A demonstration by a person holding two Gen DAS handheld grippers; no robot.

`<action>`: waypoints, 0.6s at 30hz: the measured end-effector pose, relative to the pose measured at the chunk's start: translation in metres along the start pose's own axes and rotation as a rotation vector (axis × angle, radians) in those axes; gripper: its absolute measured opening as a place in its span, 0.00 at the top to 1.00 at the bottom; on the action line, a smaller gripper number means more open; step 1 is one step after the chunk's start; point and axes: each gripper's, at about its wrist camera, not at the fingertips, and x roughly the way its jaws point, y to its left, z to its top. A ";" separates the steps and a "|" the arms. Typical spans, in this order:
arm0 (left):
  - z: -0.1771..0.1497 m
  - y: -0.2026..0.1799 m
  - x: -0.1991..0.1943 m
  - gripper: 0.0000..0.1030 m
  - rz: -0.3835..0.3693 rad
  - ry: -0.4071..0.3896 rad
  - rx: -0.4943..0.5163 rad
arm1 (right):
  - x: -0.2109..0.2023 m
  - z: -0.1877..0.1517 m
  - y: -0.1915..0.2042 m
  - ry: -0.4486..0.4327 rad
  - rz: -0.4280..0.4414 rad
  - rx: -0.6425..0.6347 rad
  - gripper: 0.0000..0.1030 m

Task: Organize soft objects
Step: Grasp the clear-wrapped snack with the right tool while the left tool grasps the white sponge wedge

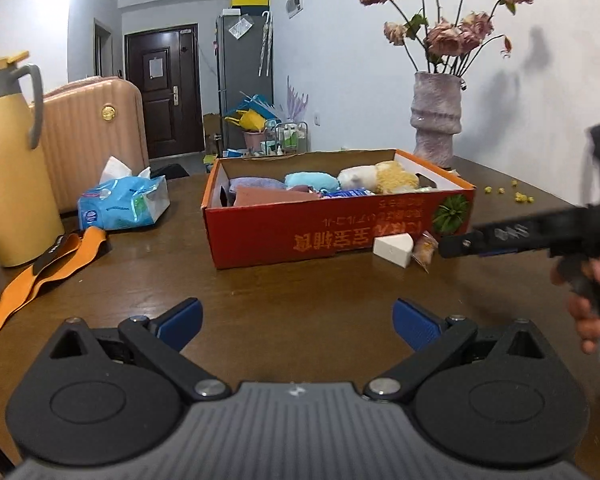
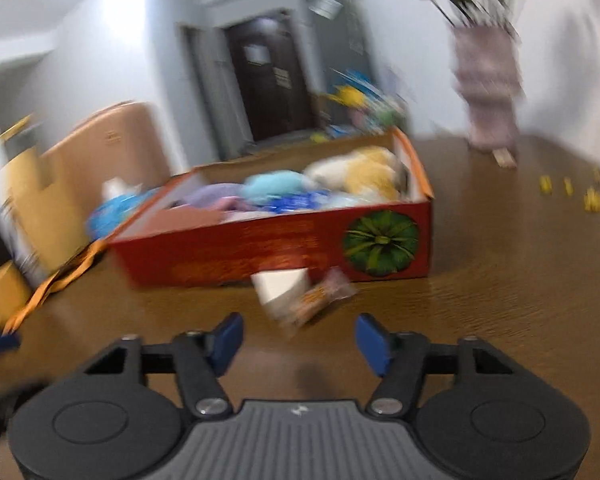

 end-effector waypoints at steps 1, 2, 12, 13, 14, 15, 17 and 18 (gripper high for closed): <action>0.002 0.000 0.007 0.00 -0.004 0.007 -0.002 | 0.011 0.004 -0.003 0.010 -0.007 0.034 0.50; 0.004 -0.001 0.014 0.00 -0.012 0.012 -0.004 | 0.022 0.008 -0.005 0.011 -0.013 0.046 0.56; 0.027 -0.054 0.097 0.00 -0.084 0.044 0.047 | 0.040 0.010 -0.013 0.031 -0.084 -0.139 0.69; 0.029 -0.060 0.104 0.00 -0.102 0.051 0.060 | 0.036 0.011 -0.022 0.030 -0.082 -0.129 0.69; 0.030 -0.067 0.111 0.00 -0.113 0.062 0.076 | 0.031 0.011 -0.033 0.024 -0.072 -0.110 0.70; 0.031 -0.074 0.117 0.01 -0.123 0.061 0.087 | 0.027 0.010 -0.045 0.016 -0.057 -0.081 0.72; 0.034 -0.087 0.129 0.08 -0.121 0.055 0.113 | 0.022 0.007 -0.065 -0.006 -0.014 -0.005 0.81; 0.035 -0.092 0.134 0.14 -0.116 0.052 0.122 | 0.020 0.006 -0.072 -0.009 -0.001 0.029 0.81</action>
